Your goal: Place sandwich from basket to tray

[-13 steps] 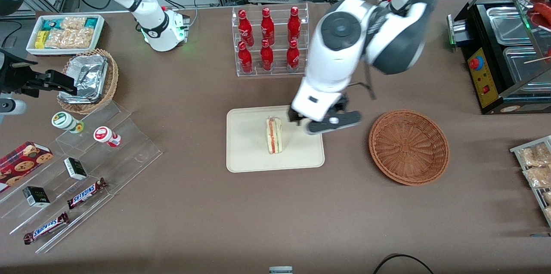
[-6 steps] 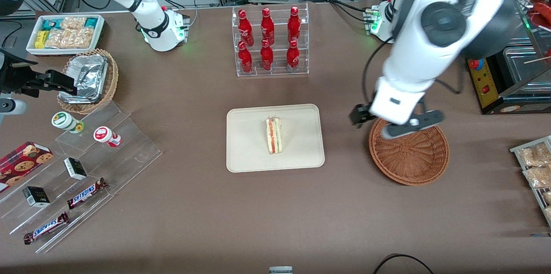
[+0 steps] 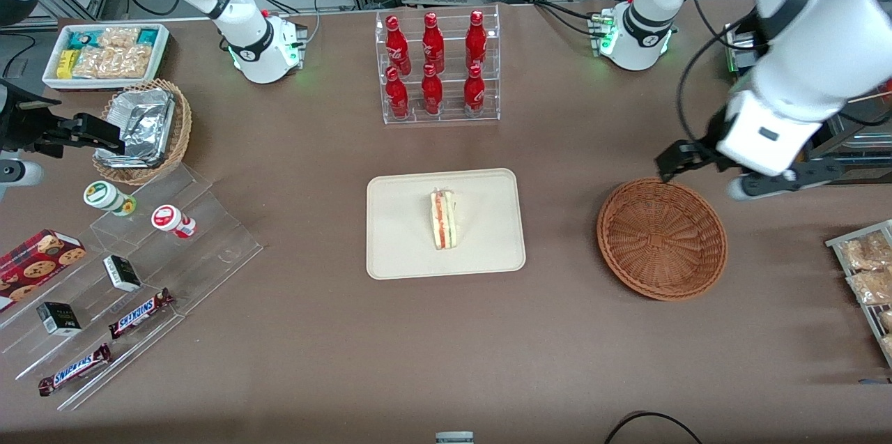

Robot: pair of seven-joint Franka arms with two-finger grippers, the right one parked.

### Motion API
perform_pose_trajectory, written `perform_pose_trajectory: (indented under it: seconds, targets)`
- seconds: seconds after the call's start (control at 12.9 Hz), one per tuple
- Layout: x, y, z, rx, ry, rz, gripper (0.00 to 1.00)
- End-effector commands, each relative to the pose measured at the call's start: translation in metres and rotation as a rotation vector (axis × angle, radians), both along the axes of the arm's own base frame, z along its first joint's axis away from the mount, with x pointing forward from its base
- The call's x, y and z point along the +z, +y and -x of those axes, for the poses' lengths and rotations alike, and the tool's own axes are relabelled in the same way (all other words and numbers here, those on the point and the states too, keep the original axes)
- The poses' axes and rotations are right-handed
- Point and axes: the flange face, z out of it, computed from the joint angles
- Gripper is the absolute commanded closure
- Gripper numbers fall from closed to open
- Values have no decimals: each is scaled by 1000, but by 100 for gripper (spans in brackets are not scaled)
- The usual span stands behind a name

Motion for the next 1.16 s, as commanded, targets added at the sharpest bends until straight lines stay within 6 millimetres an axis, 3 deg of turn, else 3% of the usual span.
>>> perform_pose_trajectory:
  seconds: [0.0,0.62,0.77,1.08]
  targets:
    - [9,41,11,-50,4,14,0]
    - [22,138,31,-163,0,-19,0]
    - [23,140,27,-157,-12,-23,0]
    - [32,125,9,-170,-45,-6,0]
